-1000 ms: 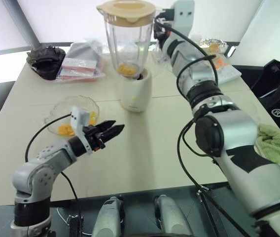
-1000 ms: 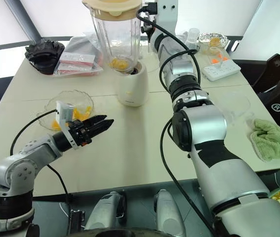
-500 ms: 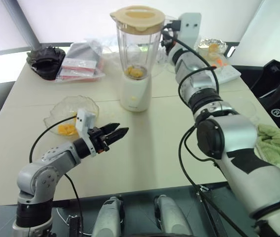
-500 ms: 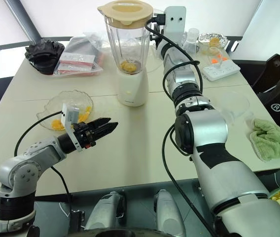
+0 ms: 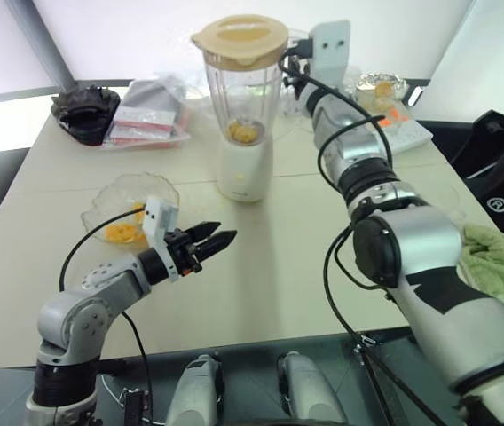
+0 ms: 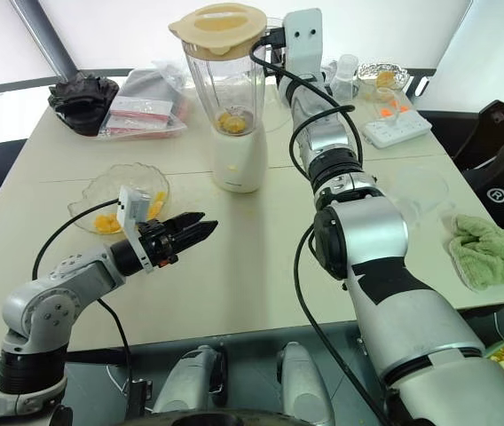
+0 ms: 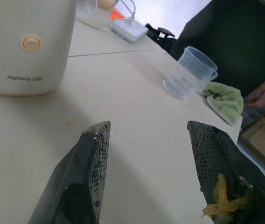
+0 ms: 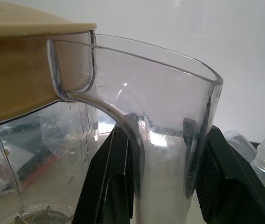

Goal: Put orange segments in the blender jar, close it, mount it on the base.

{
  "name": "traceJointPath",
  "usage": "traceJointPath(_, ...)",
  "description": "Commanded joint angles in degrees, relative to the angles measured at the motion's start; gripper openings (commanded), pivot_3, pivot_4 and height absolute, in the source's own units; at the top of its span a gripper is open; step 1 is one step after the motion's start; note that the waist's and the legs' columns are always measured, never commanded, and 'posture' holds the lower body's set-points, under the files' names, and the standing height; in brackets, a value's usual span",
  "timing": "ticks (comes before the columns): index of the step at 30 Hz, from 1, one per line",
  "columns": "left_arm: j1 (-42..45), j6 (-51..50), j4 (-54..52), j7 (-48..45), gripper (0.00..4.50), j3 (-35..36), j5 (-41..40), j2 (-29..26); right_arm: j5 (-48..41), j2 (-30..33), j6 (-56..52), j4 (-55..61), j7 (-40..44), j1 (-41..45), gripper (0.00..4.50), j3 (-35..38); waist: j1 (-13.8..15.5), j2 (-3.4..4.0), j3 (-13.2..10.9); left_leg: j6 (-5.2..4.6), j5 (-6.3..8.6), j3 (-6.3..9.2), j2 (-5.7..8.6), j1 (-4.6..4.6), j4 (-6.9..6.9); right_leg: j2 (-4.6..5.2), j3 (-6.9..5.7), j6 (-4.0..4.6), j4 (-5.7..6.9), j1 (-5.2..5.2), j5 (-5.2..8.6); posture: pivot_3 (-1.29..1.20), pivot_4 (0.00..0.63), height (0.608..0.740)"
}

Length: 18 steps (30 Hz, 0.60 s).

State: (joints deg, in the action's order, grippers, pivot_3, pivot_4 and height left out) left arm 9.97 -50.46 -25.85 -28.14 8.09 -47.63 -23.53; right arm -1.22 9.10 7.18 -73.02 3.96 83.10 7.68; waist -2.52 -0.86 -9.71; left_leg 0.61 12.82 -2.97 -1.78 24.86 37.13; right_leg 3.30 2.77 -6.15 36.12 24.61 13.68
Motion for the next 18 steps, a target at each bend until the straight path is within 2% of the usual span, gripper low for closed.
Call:
traceJointPath(1,1.01,1.56,-0.61,-0.17,2.7,-0.57,0.5,-0.15,2.32,1.4,-2.69,-0.16,0.02,-0.12,1.31,-1.67,0.0,0.0,0.0,0.0,0.0,0.0,0.0,-0.06,0.0,0.02,0.0,0.01,-0.01,-0.07,0.0,0.0,0.15,0.74)
traceJointPath(9,1.19,2.45,0.03,-0.19,2.7,-1.18,1.26,0.07,3.59,2.44,-7.18,0.0,-7.34,0.14,1.31,-2.52,0.48,-0.03,0.02,0.0,0.0,0.05,0.01,-0.17,0.0,0.17,-0.04,0.05,-0.01,-0.2,0.03,0.0,0.15,0.74)
traceJointPath(18,1.63,2.93,0.84,-0.59,2.7,-1.8,2.06,-0.11,3.03,0.54,-10.88,4.66,-14.67,-1.03,1.31,-2.99,1.45,-0.04,0.03,-0.01,0.0,0.18,0.04,-0.26,0.02,0.31,-0.07,0.11,-0.04,-0.29,0.06,0.0,0.15,0.74)
